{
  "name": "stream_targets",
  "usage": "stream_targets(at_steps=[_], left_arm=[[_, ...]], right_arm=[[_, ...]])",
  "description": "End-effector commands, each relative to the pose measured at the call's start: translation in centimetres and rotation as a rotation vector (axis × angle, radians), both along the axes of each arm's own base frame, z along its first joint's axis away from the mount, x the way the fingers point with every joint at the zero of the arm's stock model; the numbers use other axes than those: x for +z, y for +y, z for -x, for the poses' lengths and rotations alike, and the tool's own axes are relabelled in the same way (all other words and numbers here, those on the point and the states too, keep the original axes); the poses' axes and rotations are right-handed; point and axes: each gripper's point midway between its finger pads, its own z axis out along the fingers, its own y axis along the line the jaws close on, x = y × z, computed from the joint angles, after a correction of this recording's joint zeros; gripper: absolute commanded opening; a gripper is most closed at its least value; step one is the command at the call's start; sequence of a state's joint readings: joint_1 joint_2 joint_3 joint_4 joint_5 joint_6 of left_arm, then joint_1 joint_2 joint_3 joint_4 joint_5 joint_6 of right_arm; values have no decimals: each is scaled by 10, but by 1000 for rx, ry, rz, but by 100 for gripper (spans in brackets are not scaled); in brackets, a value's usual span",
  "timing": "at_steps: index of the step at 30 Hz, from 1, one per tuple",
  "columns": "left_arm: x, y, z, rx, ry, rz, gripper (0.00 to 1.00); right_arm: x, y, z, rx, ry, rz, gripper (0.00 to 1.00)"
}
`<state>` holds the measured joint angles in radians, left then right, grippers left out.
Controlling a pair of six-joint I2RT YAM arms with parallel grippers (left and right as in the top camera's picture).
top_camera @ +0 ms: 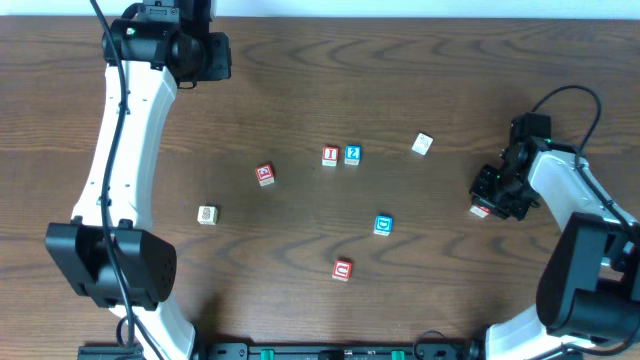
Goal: Spell out Ai2
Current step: 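Grasp the red A block with the right gripper and carry it left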
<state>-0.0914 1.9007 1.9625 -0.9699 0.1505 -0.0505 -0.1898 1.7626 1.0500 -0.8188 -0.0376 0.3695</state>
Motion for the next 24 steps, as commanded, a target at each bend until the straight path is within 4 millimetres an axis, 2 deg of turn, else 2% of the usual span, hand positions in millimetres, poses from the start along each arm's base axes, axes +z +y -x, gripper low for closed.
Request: stream_targets(at_steps=[1,4,7,10,12,15,16,18,19,22,24], left_arm=[[-5,5,-1,-1,11,-10,14],[-6,12,-1,13,16,-10,13],[-8,29,1,48,32,-11,12],[-7,52,2,92,33,-15,8],[-5,70,2,122,29,-20,7],[-5,104,4,194,30,-18,7],[-6,117,6,221,31,-18,6],[-6,139,10,270,36,-14,7],[-6,148,12,289,38,-13,7],[-7,172,18,339,40,-12,7],[-7,179,20,356,43,-11,8]], right_arm=[[4,6,-11,44,-42,-52,1],[17,22,-32,90,-110,-106,1],[49,48,-67,199,-216,-136,1],[101,94,-107,337,-353,-126,1],[137,134,-128,432,-455,-115,1],[177,193,-144,537,-567,-83,1],[184,212,-146,572,-586,-88,1],[190,254,-148,628,-589,-119,1],[188,267,-147,639,-575,-133,1],[173,310,-144,705,-506,-155,1],[160,331,-141,742,-465,-157,1]])
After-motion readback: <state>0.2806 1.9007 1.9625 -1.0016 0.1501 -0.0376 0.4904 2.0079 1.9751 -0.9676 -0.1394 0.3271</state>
